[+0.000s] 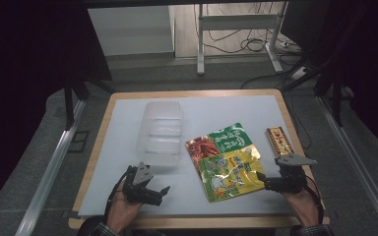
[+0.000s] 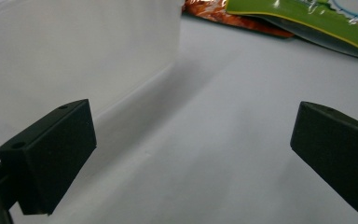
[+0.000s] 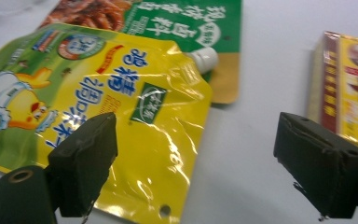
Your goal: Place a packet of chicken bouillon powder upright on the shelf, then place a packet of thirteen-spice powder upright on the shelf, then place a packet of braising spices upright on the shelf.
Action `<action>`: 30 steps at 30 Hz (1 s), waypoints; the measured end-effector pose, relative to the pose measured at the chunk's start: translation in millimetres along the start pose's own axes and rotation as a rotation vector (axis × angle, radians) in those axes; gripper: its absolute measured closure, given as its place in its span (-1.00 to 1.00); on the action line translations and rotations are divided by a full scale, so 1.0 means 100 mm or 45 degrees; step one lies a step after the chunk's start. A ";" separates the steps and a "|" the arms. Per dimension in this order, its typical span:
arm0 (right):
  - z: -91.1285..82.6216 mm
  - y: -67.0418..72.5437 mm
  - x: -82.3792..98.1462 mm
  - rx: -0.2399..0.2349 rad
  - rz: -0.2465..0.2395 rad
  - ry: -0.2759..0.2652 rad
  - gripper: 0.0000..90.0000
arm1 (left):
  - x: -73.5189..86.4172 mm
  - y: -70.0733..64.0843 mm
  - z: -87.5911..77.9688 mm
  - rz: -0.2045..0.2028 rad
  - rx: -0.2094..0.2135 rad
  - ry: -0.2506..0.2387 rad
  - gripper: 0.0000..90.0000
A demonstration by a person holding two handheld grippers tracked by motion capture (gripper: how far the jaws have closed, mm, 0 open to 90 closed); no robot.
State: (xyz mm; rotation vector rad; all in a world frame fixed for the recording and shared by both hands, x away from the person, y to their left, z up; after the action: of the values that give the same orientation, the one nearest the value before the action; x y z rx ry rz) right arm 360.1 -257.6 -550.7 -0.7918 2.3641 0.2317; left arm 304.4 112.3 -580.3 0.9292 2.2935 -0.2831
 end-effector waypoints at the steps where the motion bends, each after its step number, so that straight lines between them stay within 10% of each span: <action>1: 0.02 0.01 0.00 -0.016 -0.006 0.007 -0.80 | -0.01 -0.01 -0.01 0.011 0.008 -0.016 -1.00; 16: 0.03 0.02 -0.01 -0.087 -0.022 -0.018 -0.92 | -0.06 -0.06 -0.02 0.056 0.042 -0.070 -0.94; 30: 0.04 0.03 -0.01 -0.059 -0.009 0.000 -0.96 | -0.12 -0.19 0.02 0.038 0.099 0.002 -0.97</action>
State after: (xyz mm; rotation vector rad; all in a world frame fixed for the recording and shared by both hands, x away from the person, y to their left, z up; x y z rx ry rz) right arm 360.6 -253.4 -553.1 -0.8219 2.3629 0.2847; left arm 298.9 91.3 -574.4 1.0019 2.2823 -0.3604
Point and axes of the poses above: each handheld gripper's, and its own axes: z roughly forward along the jaws, x roughly out of its underside, y roughly to its left, the point moved 9 cm from there along z, roughly forward along the jaws, and after that the axes turned 13 degrees about y, right-handed, at the moved point
